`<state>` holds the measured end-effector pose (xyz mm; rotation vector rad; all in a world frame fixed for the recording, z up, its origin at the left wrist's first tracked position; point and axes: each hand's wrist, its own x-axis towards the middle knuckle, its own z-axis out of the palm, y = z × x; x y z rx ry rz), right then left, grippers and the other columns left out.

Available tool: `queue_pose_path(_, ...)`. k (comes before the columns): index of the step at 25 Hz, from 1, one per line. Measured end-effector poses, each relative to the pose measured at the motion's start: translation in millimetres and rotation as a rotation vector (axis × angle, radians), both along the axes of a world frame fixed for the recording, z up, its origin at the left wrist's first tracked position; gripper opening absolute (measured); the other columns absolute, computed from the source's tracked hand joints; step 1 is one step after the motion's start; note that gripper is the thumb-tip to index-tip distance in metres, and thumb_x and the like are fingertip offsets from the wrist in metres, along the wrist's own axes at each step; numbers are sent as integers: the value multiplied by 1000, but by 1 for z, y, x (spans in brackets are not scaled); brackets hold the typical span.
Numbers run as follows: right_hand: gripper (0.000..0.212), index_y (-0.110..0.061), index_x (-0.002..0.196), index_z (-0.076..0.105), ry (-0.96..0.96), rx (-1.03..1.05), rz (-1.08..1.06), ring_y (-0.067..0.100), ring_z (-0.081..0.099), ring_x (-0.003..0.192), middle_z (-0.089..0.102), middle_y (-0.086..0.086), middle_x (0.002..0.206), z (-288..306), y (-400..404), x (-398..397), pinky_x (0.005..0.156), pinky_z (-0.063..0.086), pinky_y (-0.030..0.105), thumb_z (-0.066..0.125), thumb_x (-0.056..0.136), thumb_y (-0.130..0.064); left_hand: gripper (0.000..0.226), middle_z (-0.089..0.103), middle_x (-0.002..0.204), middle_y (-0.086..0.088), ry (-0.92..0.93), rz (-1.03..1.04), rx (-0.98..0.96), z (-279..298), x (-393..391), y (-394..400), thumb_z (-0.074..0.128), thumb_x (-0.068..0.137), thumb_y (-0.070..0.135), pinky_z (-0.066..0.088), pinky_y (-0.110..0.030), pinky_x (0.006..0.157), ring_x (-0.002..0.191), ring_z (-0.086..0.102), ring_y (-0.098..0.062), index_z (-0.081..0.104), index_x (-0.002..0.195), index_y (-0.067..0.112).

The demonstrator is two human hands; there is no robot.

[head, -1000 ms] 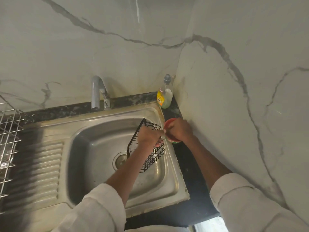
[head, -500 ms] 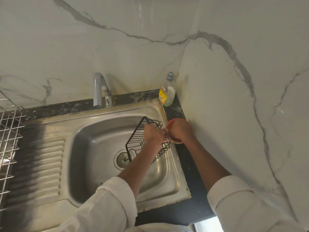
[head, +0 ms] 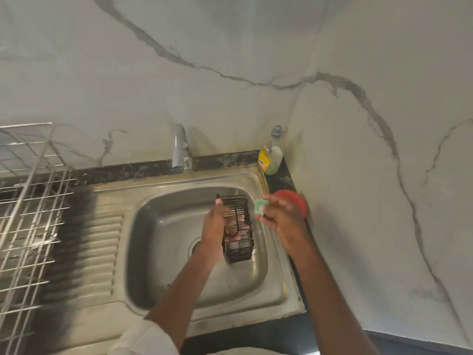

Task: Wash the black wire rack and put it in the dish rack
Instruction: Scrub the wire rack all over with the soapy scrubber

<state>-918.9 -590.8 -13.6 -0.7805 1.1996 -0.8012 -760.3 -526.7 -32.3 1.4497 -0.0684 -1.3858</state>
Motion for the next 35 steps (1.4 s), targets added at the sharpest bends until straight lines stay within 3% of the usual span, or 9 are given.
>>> queue_pose_path(4,26,-2,114,75,-81,60,148,25,76,94,78,16,102,8,38,44,76,62,26,63,93,10,73,81,112,-14,183,-33,-19,9,32,55,20,109,68,57,-48,92,100,79,-29,75,97,21)
queue_pose_path(10,14,-9,104,79,46,-151,258,17,75,87,80,8,95,25,78,100,78,61,25,73,93,-3,86,78,110,0,42,8,-90,-1,72,92,24,93,85,59,-40,71,115,76,-27,65,132,20)
queue_pose_path(13,30,-10,111,77,112,-276,331,14,74,86,79,8,98,31,96,128,79,61,27,77,85,6,73,75,102,-8,-4,89,-112,2,91,102,29,103,76,56,-40,77,108,74,-26,76,92,21)
queue_pose_path(15,36,-12,112,78,166,-359,405,8,74,87,78,3,98,39,103,146,82,59,22,77,82,9,69,77,86,-1,55,118,-129,6,99,104,31,106,72,55,-35,81,94,72,-20,74,88,21)
queue_pose_path(18,32,-19,103,82,253,-420,485,10,77,85,80,-4,93,45,105,166,80,62,29,74,83,5,71,66,65,0,233,161,-209,10,103,106,31,107,70,53,-26,56,60,64,-15,71,87,15)
queue_pose_path(24,19,-15,95,82,295,-406,357,10,72,66,80,1,82,41,104,168,58,55,26,78,85,1,110,60,106,-20,465,146,-410,3,115,96,34,87,97,47,-44,83,92,58,-32,72,118,-2)
queue_pose_path(28,22,-16,101,81,275,-359,289,16,78,80,80,-1,86,43,104,156,70,63,28,84,83,-5,109,70,102,-20,572,59,-366,-2,108,96,31,85,96,48,-47,92,92,68,-35,67,123,0)
queue_pose_path(32,17,-22,101,82,652,-699,354,6,73,90,79,-8,97,47,99,158,87,56,24,82,86,-16,95,68,122,-22,646,-15,-401,6,96,97,40,89,93,50,-56,103,116,65,-39,70,124,9)
queue_pose_path(35,19,-22,103,82,887,-847,502,15,69,95,76,-2,104,55,101,157,78,44,19,75,90,-10,91,68,119,-16,641,18,-403,11,98,94,37,89,92,61,-54,91,112,69,-36,68,128,15)
